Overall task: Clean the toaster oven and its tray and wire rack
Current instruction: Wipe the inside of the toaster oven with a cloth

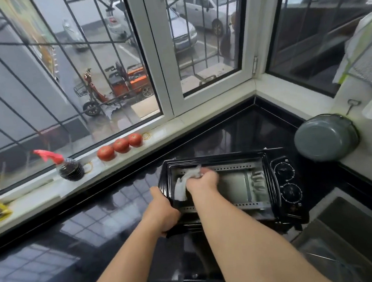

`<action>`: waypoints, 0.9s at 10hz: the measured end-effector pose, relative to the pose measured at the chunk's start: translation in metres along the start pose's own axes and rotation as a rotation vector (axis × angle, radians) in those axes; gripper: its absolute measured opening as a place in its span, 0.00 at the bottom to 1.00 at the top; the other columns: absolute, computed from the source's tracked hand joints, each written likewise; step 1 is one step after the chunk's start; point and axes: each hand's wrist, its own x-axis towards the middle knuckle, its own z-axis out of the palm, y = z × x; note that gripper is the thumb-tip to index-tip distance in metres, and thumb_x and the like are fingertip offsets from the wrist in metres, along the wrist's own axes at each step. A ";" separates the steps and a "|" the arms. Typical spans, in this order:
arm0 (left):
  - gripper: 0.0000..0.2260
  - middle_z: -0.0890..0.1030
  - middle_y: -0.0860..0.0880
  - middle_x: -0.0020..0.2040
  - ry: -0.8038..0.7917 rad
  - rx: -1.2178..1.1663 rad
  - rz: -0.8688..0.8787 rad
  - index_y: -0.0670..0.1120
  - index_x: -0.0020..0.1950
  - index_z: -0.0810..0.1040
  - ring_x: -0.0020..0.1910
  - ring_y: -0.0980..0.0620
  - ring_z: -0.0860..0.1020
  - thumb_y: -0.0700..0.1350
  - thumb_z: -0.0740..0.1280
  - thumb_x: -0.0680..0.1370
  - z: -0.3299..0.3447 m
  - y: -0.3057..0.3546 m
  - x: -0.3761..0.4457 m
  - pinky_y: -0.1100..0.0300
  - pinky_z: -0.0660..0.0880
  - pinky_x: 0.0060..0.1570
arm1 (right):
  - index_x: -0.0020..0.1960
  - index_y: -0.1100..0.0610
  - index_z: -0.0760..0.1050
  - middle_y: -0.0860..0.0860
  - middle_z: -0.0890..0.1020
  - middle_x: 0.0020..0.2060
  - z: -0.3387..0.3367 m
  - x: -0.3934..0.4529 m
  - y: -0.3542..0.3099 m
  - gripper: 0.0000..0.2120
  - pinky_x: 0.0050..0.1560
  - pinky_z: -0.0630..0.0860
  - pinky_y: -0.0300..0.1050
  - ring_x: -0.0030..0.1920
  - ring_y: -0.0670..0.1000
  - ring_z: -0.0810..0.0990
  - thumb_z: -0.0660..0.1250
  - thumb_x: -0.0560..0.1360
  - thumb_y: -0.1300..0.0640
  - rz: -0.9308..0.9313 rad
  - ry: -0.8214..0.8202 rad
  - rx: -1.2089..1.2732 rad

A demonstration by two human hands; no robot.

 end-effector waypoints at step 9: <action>0.20 0.79 0.42 0.48 0.046 0.017 -0.022 0.48 0.57 0.53 0.49 0.38 0.80 0.41 0.65 0.77 0.012 -0.011 0.005 0.44 0.80 0.44 | 0.40 0.58 0.68 0.42 0.77 0.27 -0.018 -0.029 -0.004 0.21 0.31 0.66 0.19 0.21 0.31 0.71 0.41 0.83 0.64 -0.373 0.183 -0.319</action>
